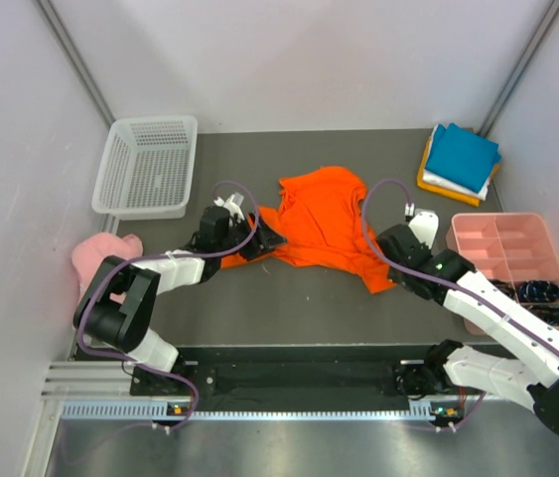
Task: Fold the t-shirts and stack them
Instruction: Flatten out the tshirt
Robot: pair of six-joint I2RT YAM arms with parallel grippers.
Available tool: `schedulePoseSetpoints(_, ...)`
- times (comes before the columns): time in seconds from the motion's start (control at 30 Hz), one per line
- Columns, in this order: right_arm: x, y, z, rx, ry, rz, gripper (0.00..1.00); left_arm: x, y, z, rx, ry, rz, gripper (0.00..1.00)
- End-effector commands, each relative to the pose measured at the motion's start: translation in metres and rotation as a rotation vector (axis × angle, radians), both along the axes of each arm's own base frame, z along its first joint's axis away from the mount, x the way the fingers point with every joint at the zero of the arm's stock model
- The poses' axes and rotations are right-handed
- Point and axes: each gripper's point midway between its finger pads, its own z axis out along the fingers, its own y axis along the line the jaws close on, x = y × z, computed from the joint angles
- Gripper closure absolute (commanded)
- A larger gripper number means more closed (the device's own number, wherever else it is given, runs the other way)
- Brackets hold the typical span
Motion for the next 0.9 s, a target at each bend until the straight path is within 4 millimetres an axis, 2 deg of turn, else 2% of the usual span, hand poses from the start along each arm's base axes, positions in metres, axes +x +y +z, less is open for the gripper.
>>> schedulePoseSetpoints(0.0,0.005,0.004,0.004,0.013,-0.031,-0.008,1.0,0.007,-0.002,0.023,-0.027,-0.075,-0.011,0.36)
schedulePoseSetpoints(0.27,0.005,0.003,0.005,0.01,-0.034,-0.011,1.0,0.009,-0.003,0.018,-0.033,-0.07,-0.002,0.36)
schedulePoseSetpoints(0.67,0.004,0.002,0.005,0.01,-0.031,-0.013,1.0,0.011,-0.004,-0.004,-0.028,-0.034,0.003,0.37)
schedulePoseSetpoints(0.87,0.005,0.002,0.007,0.008,-0.034,-0.011,1.0,0.011,-0.003,-0.007,-0.027,-0.031,0.008,0.37)
